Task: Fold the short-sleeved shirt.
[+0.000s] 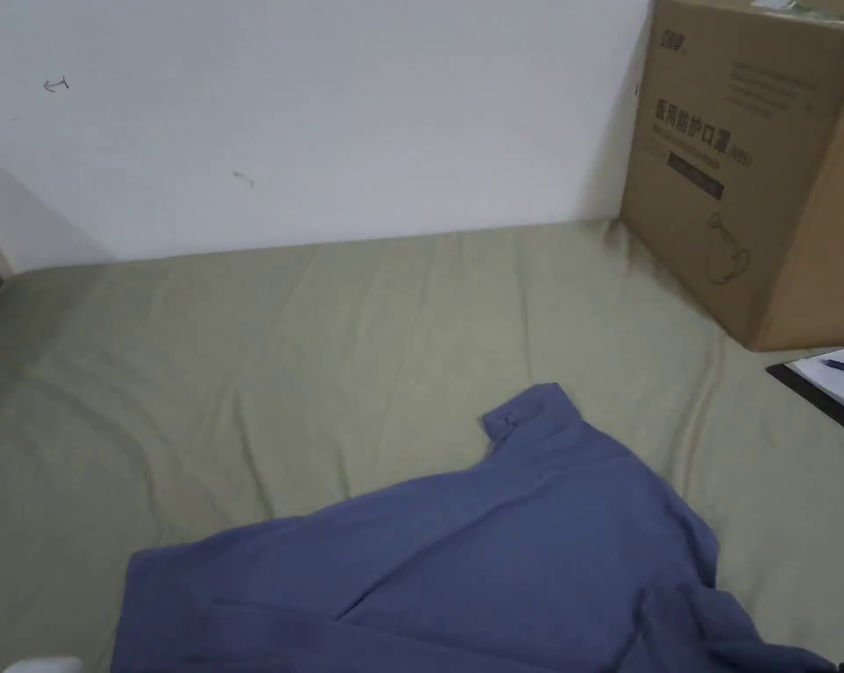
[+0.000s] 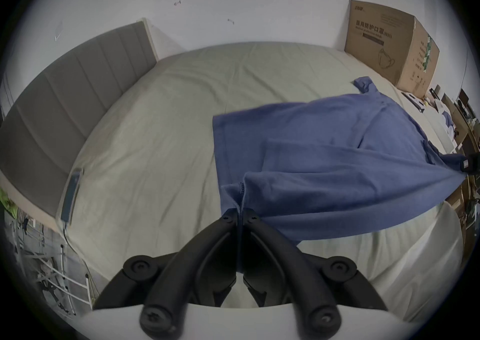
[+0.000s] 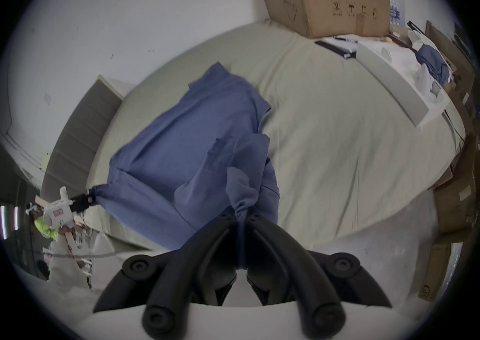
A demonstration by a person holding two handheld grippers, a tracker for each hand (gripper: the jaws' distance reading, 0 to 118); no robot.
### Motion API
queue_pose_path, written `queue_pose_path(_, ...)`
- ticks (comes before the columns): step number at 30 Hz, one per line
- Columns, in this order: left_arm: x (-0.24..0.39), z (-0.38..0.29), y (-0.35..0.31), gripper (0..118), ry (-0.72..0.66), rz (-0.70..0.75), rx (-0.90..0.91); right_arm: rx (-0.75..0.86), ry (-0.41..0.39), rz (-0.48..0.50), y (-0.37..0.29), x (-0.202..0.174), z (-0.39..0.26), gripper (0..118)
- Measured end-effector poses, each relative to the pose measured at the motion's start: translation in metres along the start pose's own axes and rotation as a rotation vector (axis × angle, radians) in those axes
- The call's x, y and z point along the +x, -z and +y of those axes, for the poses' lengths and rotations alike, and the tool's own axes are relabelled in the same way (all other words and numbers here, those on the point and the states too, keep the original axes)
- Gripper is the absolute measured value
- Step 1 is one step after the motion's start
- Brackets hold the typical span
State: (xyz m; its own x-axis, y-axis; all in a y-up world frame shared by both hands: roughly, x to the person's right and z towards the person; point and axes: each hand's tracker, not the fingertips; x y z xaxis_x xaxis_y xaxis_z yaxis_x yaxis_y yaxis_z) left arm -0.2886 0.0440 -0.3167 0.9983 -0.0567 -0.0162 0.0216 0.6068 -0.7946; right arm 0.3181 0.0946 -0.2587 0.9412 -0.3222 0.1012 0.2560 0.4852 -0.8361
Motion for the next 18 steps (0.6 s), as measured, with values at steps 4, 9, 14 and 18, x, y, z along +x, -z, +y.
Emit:
queue_pose_path(4, -0.004, -0.015, 0.01, 49, -0.034, -0.023, -0.042, 0.002, 0.011, -0.045, 0.019, -0.002, -0.005, 49)
queue_pose_path(9, -0.019, -0.006, -0.006, 118, -0.124, -0.059, 0.009, 0.082, -0.048, -0.042, 0.011, -0.019, 0.02, 103)
queue_pose_path(14, -0.014, 0.028, -0.028, 104, -0.094, -0.035, 0.06, 0.16, -0.15, -0.046, -0.003, -0.047, 0.062, 70)
queue_pose_path(18, -0.003, 0.055, -0.022, 39, -0.095, -0.047, 0.107, 0.18, -0.167, 0.01, 0.009, -0.064, 0.095, 26)
